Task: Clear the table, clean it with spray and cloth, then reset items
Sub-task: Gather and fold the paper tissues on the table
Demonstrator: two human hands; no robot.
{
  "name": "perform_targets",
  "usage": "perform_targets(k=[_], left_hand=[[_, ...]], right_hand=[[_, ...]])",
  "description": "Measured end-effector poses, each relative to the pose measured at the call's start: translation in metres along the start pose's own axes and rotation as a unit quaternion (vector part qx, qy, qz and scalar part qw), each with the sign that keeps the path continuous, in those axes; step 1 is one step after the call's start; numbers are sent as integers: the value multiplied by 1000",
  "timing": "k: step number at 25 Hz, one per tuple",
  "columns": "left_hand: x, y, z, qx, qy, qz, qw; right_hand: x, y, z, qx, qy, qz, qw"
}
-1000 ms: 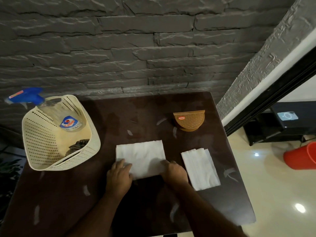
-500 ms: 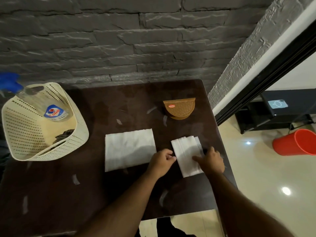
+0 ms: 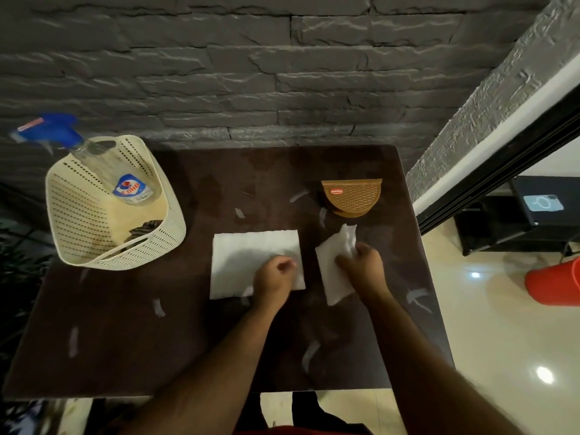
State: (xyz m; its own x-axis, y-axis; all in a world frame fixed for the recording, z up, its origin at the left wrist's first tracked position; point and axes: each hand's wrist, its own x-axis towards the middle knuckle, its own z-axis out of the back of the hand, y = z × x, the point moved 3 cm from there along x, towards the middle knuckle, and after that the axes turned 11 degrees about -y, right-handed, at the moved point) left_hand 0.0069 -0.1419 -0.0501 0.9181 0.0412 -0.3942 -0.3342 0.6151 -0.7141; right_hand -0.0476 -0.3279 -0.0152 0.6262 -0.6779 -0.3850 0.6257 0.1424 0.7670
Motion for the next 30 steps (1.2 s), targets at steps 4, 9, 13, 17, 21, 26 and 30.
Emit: perform_targets(k=[4, 9, 13, 17, 21, 26, 30], left_hand=[[32, 48, 84, 86, -209, 38, 973], [46, 90, 119, 199, -188, 66, 960], [49, 92, 107, 210, -159, 72, 962], [51, 86, 102, 185, -148, 100, 966], [53, 84, 102, 189, -138, 109, 966], [53, 87, 104, 191, -134, 97, 968], [52, 89, 103, 199, -136, 87, 967]], right_hand=[[-17, 43, -45, 117, 57, 15, 991], [-15, 24, -99, 110, 71, -95, 987], [-13, 3, -114, -88, 37, -99, 990], [-14, 12, -122, -56, 57, -80, 994], [-29, 28, -134, 98, 97, -94, 986], [-31, 28, -140, 135, 92, -118, 980], [-18, 5, -126, -4, 60, -132, 989]])
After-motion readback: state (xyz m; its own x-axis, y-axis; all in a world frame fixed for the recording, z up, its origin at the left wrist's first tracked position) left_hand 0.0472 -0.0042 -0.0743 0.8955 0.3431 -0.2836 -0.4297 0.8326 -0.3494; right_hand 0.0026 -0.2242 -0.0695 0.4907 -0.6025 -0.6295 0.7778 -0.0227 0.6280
